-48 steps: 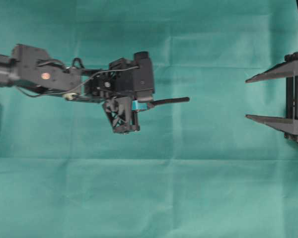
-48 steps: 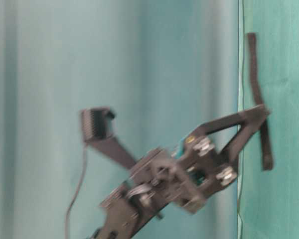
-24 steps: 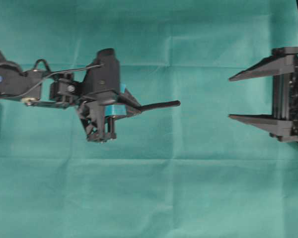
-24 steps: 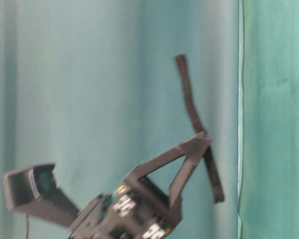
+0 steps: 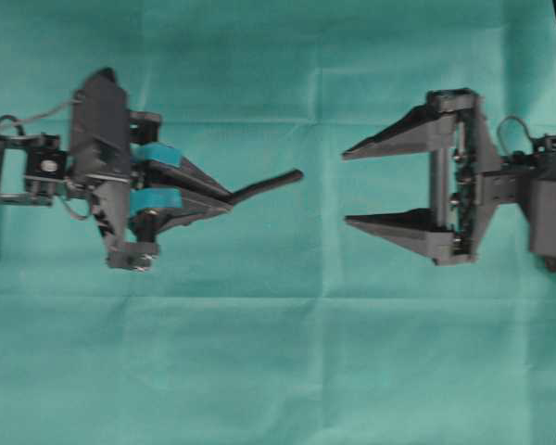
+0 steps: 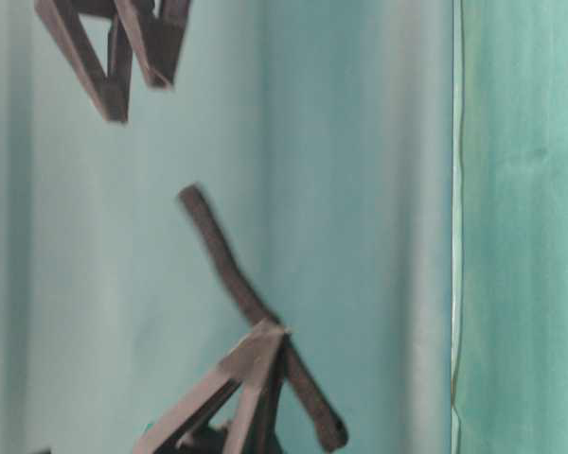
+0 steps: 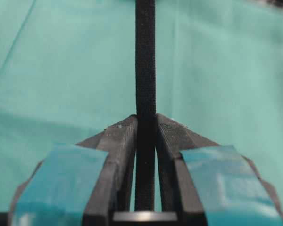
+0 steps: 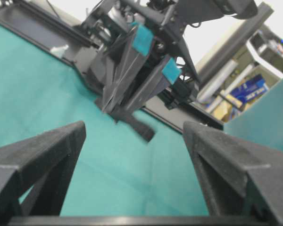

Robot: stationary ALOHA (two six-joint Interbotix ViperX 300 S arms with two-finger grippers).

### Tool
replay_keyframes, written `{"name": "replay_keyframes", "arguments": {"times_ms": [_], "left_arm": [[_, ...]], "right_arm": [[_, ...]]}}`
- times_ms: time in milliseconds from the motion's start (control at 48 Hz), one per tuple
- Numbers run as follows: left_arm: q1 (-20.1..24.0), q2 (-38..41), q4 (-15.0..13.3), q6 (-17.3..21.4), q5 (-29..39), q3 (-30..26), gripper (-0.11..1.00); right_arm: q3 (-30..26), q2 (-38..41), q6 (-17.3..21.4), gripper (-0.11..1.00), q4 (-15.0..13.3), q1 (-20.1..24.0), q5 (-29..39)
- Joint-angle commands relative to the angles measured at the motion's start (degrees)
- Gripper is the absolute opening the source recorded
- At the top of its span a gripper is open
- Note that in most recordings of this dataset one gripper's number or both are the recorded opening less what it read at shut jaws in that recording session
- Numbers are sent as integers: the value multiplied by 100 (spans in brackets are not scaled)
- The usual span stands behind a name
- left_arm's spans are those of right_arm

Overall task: Peel off the Velcro with your right arm.
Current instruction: 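Lift the strip with the left gripper and raise it upright, then move the right gripper toward the strip's free end held by the left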

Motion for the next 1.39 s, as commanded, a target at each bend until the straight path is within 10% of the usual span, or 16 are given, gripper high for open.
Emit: {"name": "replay_keyframes", "arguments": {"times_ms": [0,416,1374], "left_arm": [[-9,-246,-9,-123,-343,105,10],[-18,-659,-53,-993,-800,606,10],[149,-940,-97,-1354,-809,896,10]], "right_arm": [[-255,158,-211,64,0,-26,-62],[-826,1046,-958,64,18,-404,-299],[-1028,1644,-1178,64,0,-448,-1292]]}}
